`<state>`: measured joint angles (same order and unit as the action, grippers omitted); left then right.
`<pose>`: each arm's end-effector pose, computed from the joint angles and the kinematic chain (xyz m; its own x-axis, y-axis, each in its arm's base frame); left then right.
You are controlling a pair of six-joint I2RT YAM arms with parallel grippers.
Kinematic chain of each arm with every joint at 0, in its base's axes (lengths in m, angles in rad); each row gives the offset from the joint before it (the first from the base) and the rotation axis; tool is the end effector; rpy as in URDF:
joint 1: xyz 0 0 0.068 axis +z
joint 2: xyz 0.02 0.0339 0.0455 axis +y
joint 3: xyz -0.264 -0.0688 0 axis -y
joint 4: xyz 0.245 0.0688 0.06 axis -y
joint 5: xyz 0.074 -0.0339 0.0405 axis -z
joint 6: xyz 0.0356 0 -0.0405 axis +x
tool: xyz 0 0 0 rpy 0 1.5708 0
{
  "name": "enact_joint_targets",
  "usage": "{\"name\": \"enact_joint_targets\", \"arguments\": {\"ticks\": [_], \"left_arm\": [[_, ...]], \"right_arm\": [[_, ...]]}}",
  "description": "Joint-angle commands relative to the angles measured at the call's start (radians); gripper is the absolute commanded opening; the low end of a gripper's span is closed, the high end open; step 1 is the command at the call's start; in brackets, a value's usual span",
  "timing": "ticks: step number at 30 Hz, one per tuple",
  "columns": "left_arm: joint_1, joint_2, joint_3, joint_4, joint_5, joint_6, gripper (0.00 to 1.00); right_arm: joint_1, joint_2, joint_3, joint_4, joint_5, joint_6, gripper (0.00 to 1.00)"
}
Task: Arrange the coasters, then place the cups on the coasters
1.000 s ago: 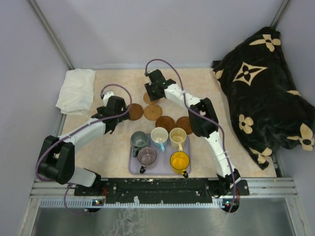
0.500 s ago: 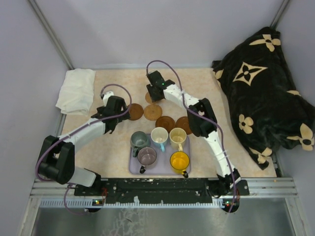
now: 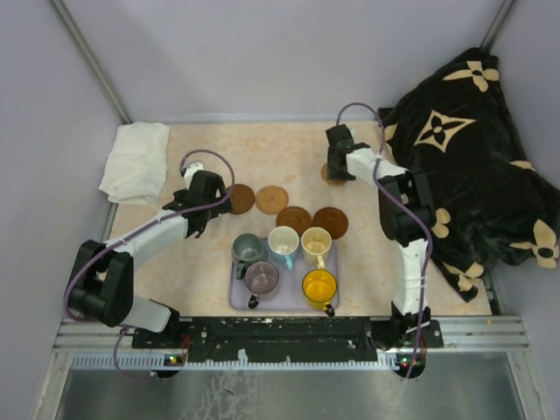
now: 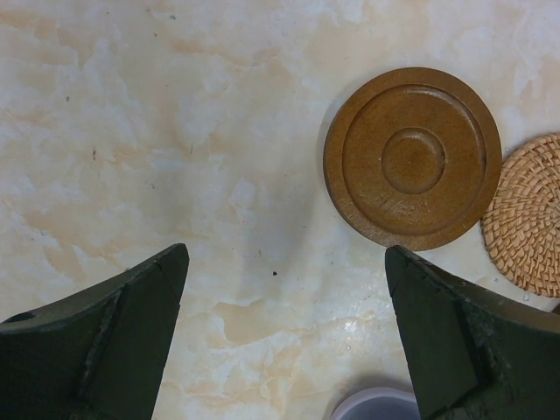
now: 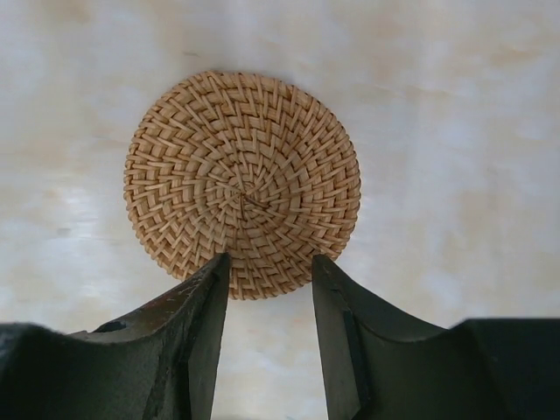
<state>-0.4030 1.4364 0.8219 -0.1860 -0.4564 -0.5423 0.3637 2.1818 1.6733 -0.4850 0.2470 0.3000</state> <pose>0.2758 -0.1005 0.2068 -0.6015 -0.2472 -0.7597 -0.2810 0.9556 -0.0885 0.4460 0.1604 0.1719 -0.8132 -0.0029 -0.5819 0.0210 0.9992 -0.0344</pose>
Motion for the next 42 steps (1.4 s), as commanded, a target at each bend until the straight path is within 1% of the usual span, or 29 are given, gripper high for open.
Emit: {"name": "enact_joint_targets", "arguments": {"ticks": [1,5,10,15,18,27,34,42], "left_arm": [[0.006,0.015,0.017,0.013,0.013,-0.003,0.99],[0.006,0.015,0.026,0.010,0.017,-0.002,0.99],[0.006,0.013,0.029,0.005,0.025,0.000,0.99],[0.006,0.012,0.030,0.006,0.027,0.007,0.99],[0.006,0.015,0.033,0.009,0.032,0.010,0.99],[0.006,0.010,0.034,0.013,0.032,0.009,0.99],[0.006,-0.005,0.029,0.016,0.027,0.010,0.99],[0.006,-0.015,0.016,0.028,0.026,0.008,0.99]], "right_arm": [[-0.043,-0.082,-0.162,-0.050,0.096,0.014,0.43],[-0.048,-0.116,-0.235,-0.037,0.144,0.016,0.43],[-0.068,-0.125,-0.264,-0.042,0.168,0.052,0.43],[-0.112,-0.163,-0.300,-0.020,0.160,0.087,0.42],[-0.130,-0.181,-0.311,-0.005,0.155,0.077,0.42],[-0.133,-0.189,-0.289,0.016,0.149,0.024,0.43],[-0.127,-0.313,-0.298,0.088,0.063,-0.001,0.50],[-0.047,-0.386,-0.191,0.094,0.039,-0.056,0.52]]}}
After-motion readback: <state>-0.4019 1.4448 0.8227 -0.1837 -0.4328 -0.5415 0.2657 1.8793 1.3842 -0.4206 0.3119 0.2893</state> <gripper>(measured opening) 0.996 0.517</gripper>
